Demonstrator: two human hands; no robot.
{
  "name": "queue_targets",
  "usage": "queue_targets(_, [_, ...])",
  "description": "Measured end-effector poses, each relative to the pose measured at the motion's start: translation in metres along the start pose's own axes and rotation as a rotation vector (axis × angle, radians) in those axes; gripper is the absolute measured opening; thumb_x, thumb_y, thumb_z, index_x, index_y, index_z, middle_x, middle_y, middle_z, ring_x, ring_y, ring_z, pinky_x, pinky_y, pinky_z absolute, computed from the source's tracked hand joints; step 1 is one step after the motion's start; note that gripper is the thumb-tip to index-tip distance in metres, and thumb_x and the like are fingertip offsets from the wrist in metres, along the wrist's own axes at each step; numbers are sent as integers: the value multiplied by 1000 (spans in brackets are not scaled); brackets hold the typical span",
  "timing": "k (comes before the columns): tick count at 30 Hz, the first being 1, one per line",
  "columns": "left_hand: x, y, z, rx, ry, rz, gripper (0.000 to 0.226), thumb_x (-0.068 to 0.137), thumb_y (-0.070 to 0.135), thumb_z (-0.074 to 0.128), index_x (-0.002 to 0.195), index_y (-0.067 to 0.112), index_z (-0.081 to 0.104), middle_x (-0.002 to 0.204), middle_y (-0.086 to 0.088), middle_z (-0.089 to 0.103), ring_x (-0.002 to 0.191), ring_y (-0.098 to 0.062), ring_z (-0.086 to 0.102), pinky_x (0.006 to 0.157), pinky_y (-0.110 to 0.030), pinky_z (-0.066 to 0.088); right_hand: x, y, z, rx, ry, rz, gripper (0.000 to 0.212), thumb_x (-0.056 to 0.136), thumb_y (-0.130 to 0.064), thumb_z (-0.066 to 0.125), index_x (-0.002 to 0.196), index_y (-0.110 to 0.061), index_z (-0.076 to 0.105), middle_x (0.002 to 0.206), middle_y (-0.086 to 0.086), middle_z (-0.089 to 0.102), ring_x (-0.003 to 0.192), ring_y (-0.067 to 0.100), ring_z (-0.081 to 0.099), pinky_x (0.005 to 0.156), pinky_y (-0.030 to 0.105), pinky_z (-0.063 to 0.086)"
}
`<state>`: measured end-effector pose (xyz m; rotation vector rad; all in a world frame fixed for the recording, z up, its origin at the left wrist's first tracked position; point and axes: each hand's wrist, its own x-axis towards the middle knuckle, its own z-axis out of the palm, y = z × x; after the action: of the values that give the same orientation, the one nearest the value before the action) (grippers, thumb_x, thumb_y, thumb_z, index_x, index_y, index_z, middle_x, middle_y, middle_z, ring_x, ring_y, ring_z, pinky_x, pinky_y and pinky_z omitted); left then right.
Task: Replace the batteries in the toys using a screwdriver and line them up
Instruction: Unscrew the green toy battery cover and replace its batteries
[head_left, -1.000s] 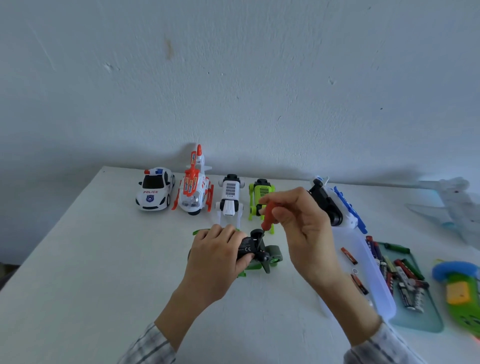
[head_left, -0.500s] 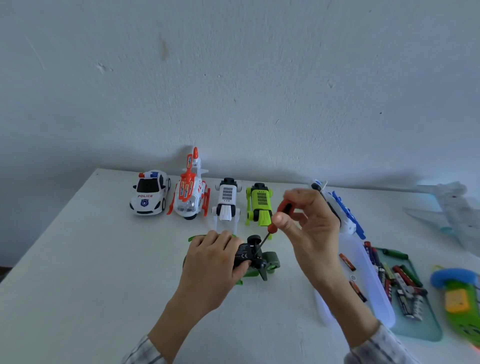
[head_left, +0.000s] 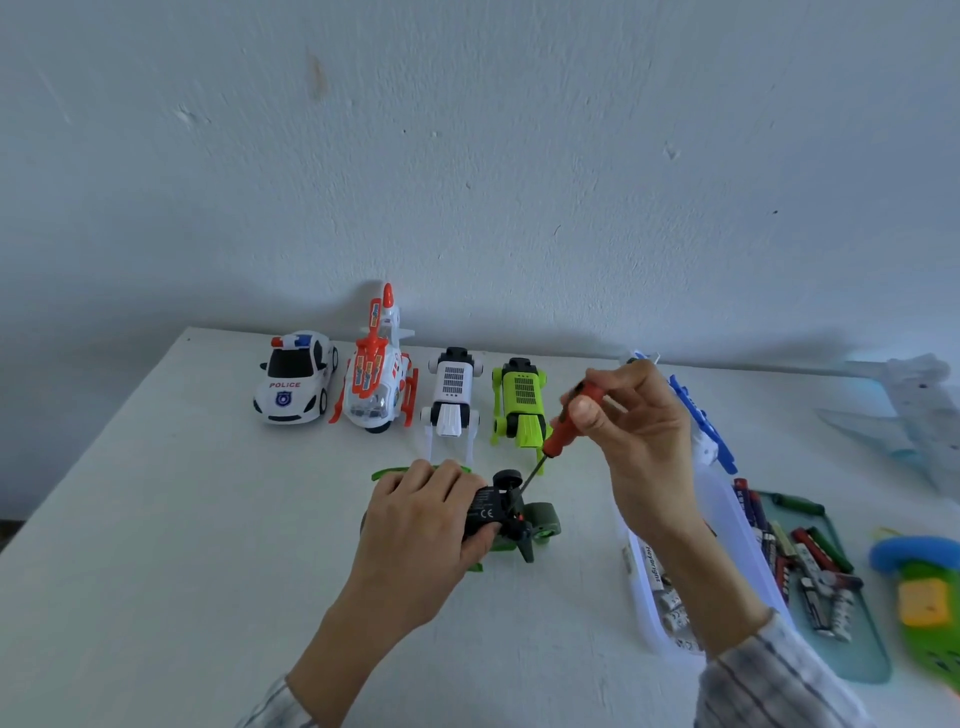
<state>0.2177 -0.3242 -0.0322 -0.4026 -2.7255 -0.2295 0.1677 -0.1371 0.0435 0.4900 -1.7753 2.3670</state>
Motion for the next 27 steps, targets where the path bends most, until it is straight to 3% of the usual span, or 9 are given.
queue_targets(2, [1,0,0,7,0,-2,37,85,51,40,95,25,63,85,9,59,73,-17,54,65,-33,46,3,-3,6,-30,-55,-28,15,80,2,67,82,-10,57,75,19,61,60,30,63,57,34,55])
queue_targets(4, [1,1,1,15,7,1,36,84,52,40,93,25,63,84,9,58,73,-16,53,65,-32,45,6,-3,12,-40,-132,-21,21,83,10,55,83,-11,58,82,20,64,65,33,63,57,38,54])
queue_targets(6, [1,1,0,15,10,4,37,83,52,40,93,25,63,83,8,59,73,-16,54,65,-32,46,7,-6,19,-32,-213,7,27,84,8,51,84,-17,62,92,20,67,71,38,62,58,43,53])
queue_targets(9, [3,0,0,14,20,2,38,83,52,41,91,22,63,82,7,59,70,-17,54,62,-32,46,0,-8,33,-198,-281,-15,18,76,-13,72,81,-27,62,94,5,65,79,28,60,68,37,50])
queue_targets(11, [4,1,-1,7,29,-4,37,82,51,42,89,21,62,80,6,60,69,-17,55,61,-32,46,-7,-4,42,-337,-257,-160,19,73,-21,75,81,-24,57,80,-3,57,73,17,56,67,31,48])
queue_targets(14, [5,0,-1,4,27,-3,36,82,50,42,90,21,62,80,7,60,70,-17,55,62,-32,45,-19,5,43,-488,-156,-400,13,83,-14,65,88,-19,55,80,-2,55,72,19,56,65,29,50])
queue_targets(20, [4,-1,0,29,11,0,38,83,51,40,94,23,64,83,8,60,71,-19,54,63,-33,45,-17,0,22,-158,54,-142,31,91,-4,56,93,-35,59,94,5,66,76,32,63,67,49,55])
queue_targets(24, [2,0,-1,28,-2,2,39,83,51,40,95,23,64,84,7,61,72,-19,55,63,-34,47,-13,-3,19,-129,74,-25,24,80,-12,73,84,-32,60,83,-1,64,72,29,63,64,41,57])
queue_targets(27, [1,1,-2,33,-5,2,38,83,51,40,94,23,62,83,8,59,72,-18,54,63,-33,46,-8,-5,26,-60,-60,-17,31,82,7,59,86,-24,61,80,14,63,65,36,60,59,40,53])
